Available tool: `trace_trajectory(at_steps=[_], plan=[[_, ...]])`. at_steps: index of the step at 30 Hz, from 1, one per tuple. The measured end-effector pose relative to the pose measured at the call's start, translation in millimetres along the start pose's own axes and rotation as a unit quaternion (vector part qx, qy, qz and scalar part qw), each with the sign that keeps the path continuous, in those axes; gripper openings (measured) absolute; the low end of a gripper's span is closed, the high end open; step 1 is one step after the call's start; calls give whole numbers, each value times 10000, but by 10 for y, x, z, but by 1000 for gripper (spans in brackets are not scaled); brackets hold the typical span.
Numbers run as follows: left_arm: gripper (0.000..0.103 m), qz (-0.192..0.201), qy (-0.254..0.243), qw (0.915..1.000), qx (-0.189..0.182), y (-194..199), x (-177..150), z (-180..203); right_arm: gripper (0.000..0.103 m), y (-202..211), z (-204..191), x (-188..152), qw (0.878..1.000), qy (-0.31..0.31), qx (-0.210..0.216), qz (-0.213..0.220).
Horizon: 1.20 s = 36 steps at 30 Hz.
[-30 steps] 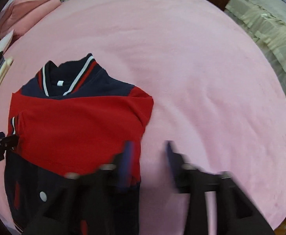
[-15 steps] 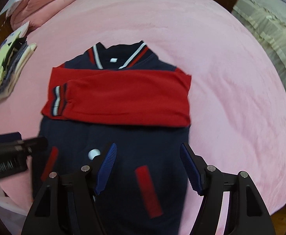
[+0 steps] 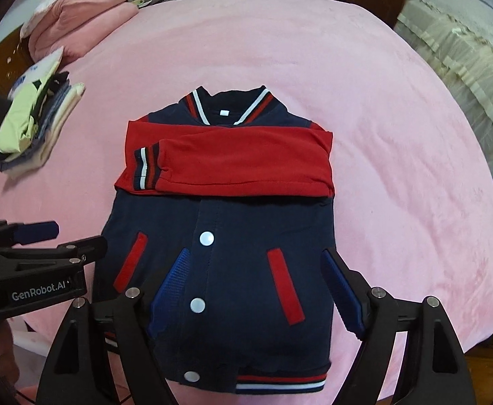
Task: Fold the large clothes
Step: 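Grasp the striped jacket hem with both grippers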
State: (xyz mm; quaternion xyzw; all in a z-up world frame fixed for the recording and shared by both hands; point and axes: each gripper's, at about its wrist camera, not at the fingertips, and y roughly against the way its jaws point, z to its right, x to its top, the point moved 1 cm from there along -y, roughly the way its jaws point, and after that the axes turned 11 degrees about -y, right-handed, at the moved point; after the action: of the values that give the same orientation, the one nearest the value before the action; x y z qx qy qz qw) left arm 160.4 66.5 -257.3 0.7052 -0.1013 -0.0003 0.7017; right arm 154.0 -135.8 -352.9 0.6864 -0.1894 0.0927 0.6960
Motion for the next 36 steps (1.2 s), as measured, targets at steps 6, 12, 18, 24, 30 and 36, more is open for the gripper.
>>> trace_trajectory(at_steps=[6,12,18,24,30,36], plan=[[71,-9,88,9996,273,-121,-174,-113,81,-34,149,-102,9979,-527,336,-157],[71,-335,786,9960,244,-260,-532,-324,81,-80,386,-362,9963,-477,513,-500],[71,-438,728,9961,229,-387,-925,-371,81,-252,707,-768,9920,-355,580,-1061],[71,-471,447,9962,-585,-584,-1161,-351,81,-494,1142,-1203,9757,-1240,768,-1634],[64,-36,742,9855,-1527,-743,-1253,-519,81,-700,1622,-1581,9442,-2558,1074,-1775],[63,-84,774,9769,-1991,-937,-1274,-582,56,-815,1811,-1706,9384,-2720,1457,-1557]])
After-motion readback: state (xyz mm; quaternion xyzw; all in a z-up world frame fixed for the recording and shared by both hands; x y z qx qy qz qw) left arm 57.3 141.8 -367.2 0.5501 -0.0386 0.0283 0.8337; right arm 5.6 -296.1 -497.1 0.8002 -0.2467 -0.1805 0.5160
